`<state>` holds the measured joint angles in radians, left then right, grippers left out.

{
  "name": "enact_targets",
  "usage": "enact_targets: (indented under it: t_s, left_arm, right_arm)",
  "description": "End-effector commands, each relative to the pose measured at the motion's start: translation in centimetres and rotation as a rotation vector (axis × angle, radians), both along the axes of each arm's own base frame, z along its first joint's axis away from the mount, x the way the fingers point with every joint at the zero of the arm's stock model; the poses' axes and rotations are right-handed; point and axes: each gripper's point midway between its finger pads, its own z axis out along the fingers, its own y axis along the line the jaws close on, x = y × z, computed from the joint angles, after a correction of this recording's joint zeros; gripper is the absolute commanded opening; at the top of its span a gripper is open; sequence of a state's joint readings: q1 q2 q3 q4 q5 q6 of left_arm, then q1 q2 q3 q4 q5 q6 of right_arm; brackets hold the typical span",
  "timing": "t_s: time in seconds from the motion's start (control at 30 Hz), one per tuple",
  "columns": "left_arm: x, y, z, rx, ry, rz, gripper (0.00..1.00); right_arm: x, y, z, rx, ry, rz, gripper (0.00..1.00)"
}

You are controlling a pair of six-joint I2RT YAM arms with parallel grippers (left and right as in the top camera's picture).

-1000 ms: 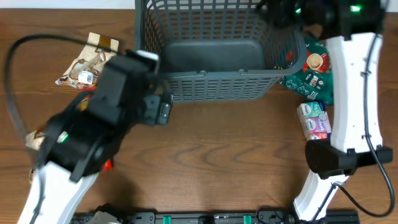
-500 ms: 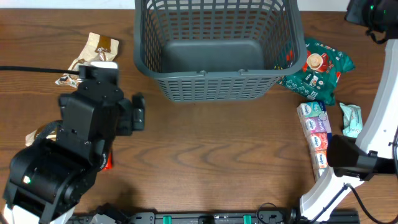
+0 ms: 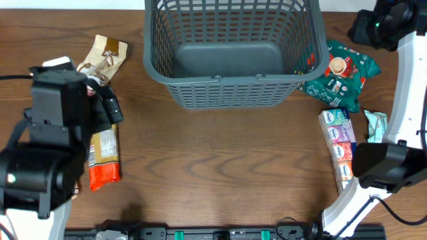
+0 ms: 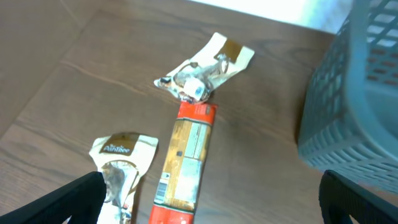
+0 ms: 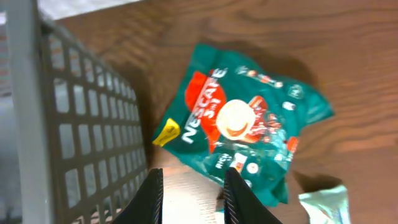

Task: Pack container
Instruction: 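Release the basket and lift both grippers away, then move the right gripper to the green Nescafe pouch and grasp it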

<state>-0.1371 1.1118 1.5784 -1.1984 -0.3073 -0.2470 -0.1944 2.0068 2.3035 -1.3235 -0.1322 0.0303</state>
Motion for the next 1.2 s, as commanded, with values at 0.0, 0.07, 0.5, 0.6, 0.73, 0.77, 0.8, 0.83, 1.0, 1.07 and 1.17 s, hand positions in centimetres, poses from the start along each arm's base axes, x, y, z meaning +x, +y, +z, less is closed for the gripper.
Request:
enact_targets:
  t_s: [0.0,0.07,0.5,0.6,0.73,0.77,0.8,0.83,1.0,1.07,1.17]
  left_arm:
    - [0.7,0.2,-1.7,-0.017,0.080,-0.059,0.99]
    - [1.1,0.9,-2.3,-0.025,0.103,-0.037,0.99]
    - [2.3,1.7,-4.1,-0.039,0.175,-0.036,0.99]
    - [2.3,1.7,-4.1,-0.039,0.175,-0.036,0.99]
    - [2.3,1.7,-4.1,-0.039,0.175,-0.036,0.99]
    - [2.3,1.7,-4.1,-0.039,0.175,-0.036,0.99]
    - [2.3,1.7,-4.1,-0.039,0.175,-0.036,0.99]
    - [2.3,1.7,-4.1,-0.039,0.175,-0.037,0.99]
    - [2.3,1.7,-4.1,-0.039,0.175,-0.036,0.99]
    - [2.3,1.7,-4.1,-0.038,0.175,-0.036,0.99]
    - [2.3,1.7,-4.1,-0.038,0.175,-0.036,0.99]
  right_arm:
    - [0.4,1.6,-0.6,0.048,-0.008,0.115,0.17]
    - [0.5,2.4,-0.5,0.071,-0.020,0.163,0.17]
    - [0.3,5.9,0.2,0.164,-0.055,0.324,0.18]
    - [0.3,6.5,0.1,0.163,-0.051,0.338,0.19]
    - [0.6,7.1,-0.8,0.160,-0.029,0.348,0.20]
    - [0.7,7.4,-1.2,0.163,-0.021,0.353,0.20]
    - [0.8,7.6,-1.5,0.165,-0.014,0.356,0.20]
    - [0.9,7.8,-1.9,0.167,-0.005,0.360,0.20]
    - [1.2,8.2,-2.8,0.166,0.014,0.367,0.20]
    - [1.3,7.9,-2.9,0.152,0.015,0.360,0.19]
    - [1.4,7.5,-2.4,0.142,-0.001,0.353,0.19]
